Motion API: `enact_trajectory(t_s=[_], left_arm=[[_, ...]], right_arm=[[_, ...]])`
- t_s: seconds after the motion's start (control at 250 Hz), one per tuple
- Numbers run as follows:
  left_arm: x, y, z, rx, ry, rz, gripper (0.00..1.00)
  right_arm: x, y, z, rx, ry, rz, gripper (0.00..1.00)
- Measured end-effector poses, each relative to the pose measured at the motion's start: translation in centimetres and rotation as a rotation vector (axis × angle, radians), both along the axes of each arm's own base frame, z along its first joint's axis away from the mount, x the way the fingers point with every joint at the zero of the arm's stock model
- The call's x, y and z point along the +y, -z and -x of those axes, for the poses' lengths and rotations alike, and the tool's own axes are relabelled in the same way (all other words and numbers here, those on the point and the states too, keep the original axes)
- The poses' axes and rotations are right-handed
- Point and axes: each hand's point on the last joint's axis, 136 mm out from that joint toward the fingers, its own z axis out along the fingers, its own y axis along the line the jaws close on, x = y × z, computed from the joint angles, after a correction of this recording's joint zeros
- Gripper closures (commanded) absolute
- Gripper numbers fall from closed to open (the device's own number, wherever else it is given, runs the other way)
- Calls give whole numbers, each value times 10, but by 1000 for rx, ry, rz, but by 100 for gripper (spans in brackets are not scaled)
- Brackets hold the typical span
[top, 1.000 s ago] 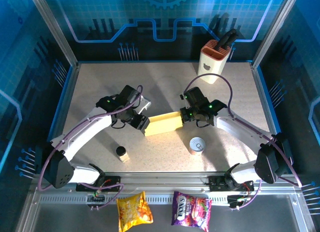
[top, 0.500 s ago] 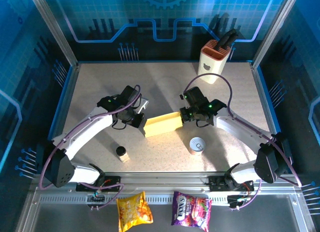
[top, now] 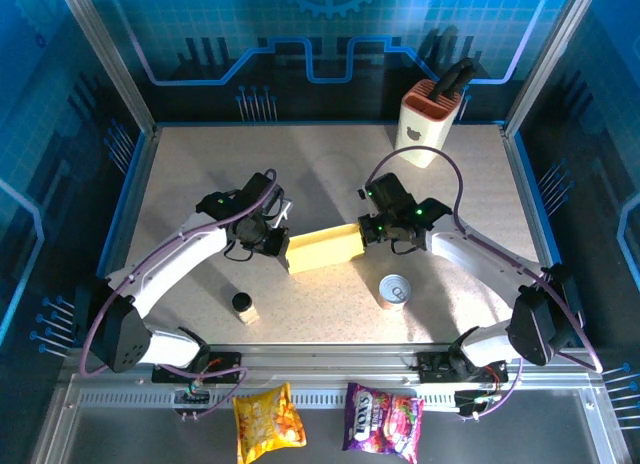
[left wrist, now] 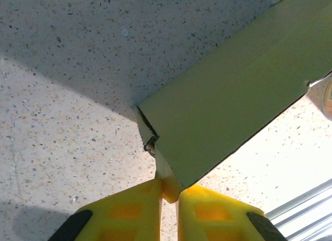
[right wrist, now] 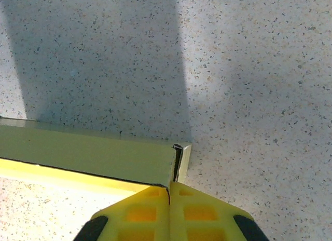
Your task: Fold the paper box
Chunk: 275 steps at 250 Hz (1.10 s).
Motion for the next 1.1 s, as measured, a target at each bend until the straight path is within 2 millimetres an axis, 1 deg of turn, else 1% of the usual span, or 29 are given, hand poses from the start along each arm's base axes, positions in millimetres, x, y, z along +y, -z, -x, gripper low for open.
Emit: enact_trajectory(t_s=[0.112,0.248,0.436,0.539,0.591,0.659,0.847,0.947,1.007,1.099], left_arm=[[-2,-3,-1,6,-28,19,88],[-5,-8,-3,13,-70,47,82],[-11,-11,-2,40,-114,93,82],[-12,-12,-2,52,-128,109,78],[-13,-12,-2,56,-135,115,78],[-14,-12,-2,59,-142,120,82],[-10,-11,-3,53,-156,101,86],[-8,-9,-4,49,-160,87,85],[-6,-6,-6,49,-162,71,83],[-3,-1,-7,55,-166,47,83]], right_arm=[[1,0,1,3,-4,2,100],[1,0,1,10,-4,9,100],[1,0,0,11,-1,18,100],[0,1,0,12,1,21,100],[0,1,0,12,1,21,100],[0,1,0,11,1,21,100],[0,1,-1,10,3,24,100],[0,1,-1,11,1,24,100],[1,1,0,11,-2,24,100],[4,1,1,10,-10,20,100]])
